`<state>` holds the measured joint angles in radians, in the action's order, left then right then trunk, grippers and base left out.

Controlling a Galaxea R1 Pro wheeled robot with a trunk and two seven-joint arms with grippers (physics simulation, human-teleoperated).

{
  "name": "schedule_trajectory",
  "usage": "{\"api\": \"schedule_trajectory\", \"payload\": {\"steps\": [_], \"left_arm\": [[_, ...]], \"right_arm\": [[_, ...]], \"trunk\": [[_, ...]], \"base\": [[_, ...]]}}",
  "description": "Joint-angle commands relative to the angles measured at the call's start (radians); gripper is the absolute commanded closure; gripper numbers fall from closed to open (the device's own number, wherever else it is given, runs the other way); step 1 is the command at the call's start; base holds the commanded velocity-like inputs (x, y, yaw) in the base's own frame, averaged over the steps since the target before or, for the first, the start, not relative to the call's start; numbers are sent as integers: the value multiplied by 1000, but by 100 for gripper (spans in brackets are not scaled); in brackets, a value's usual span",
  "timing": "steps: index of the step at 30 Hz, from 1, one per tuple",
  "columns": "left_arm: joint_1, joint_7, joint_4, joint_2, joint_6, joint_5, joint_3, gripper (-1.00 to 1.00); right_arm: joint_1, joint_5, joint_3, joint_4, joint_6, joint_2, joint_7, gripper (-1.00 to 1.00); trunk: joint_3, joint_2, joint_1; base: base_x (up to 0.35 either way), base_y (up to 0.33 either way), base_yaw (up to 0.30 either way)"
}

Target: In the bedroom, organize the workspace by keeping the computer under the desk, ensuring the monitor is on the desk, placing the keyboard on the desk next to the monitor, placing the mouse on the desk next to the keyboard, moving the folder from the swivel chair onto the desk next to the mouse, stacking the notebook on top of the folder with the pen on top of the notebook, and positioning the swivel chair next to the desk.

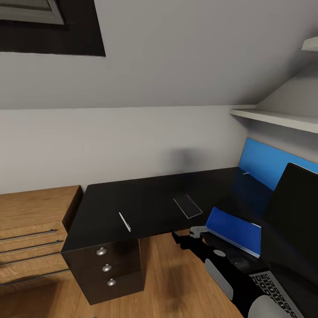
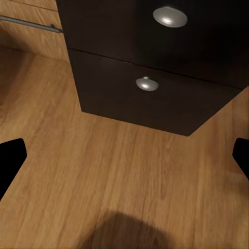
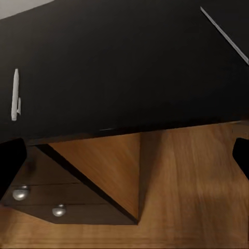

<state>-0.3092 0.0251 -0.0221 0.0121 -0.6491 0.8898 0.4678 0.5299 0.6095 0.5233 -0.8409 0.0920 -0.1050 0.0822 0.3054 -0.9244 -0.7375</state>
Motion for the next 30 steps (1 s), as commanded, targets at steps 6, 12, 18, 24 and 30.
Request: {"api": "schedule_trajectory", "payload": {"steps": [6, 12, 18, 24, 30], "left_arm": [[-1, 4, 1, 0, -1, 6, 8, -100], [-1, 6, 1, 0, 1, 6, 8, -100], [-1, 7, 1, 0, 1, 6, 8, -100], [-1, 6, 1, 0, 1, 6, 9, -100], [-1, 6, 1, 0, 1, 6, 9, -100]], "right_arm": [[1, 1, 1, -49, 155, -1, -4, -100], [1, 2, 0, -116, 216, -11, -6, -100], [1, 2, 3, -136, 227, -13, -5, -100], [1, 5, 4, -139, 228, -14, -4, -100], [1, 7, 4, -139, 228, -13, -5, -100]], "trunk": [[-18, 41, 23], [-36, 83, 46], [-55, 125, 69], [-62, 139, 77], [-62, 139, 77]], "base": [[0, 0, 0], [0, 0, 0], [0, 0, 0], [0, 0, 0], [0, 0, 0]]}}
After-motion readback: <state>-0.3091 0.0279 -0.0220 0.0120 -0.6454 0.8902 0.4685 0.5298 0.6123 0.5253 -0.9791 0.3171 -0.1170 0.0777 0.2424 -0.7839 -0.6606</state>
